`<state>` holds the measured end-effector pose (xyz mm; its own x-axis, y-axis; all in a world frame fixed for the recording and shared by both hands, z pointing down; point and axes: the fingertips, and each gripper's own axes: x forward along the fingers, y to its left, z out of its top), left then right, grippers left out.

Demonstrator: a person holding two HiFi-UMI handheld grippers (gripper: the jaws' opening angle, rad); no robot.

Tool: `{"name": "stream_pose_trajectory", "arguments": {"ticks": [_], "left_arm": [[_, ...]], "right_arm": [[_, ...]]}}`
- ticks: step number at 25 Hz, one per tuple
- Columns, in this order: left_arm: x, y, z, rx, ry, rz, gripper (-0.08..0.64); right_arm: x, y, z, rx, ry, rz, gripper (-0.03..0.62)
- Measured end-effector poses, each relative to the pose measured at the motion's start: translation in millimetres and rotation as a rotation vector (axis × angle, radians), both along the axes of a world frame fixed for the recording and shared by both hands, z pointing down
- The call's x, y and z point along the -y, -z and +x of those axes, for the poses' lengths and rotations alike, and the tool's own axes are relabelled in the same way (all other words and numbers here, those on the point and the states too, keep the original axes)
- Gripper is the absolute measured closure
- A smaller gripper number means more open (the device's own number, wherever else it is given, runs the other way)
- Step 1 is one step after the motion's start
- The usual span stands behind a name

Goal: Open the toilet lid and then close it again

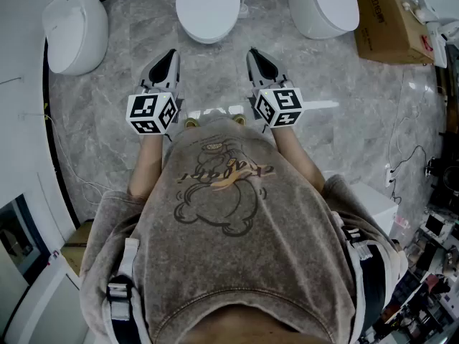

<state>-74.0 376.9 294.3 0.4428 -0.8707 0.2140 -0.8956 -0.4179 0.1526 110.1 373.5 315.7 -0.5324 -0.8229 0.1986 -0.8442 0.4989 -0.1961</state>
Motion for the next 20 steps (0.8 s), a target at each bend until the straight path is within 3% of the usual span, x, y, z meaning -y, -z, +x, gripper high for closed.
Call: {"name": "stream_pose_trajectory", "arguments": {"ticks": [12, 20], "left_arm": [[19, -17, 32, 0.002, 0.044, -0.018, 0.551], [78, -53, 19, 0.003, 0.069, -0.039, 0.551]], "right_arm": [[15, -19, 30, 0.032, 0.06, -0.013, 0.564], [67, -60, 29, -0.011, 0.085, -0.053, 0.563]]}}
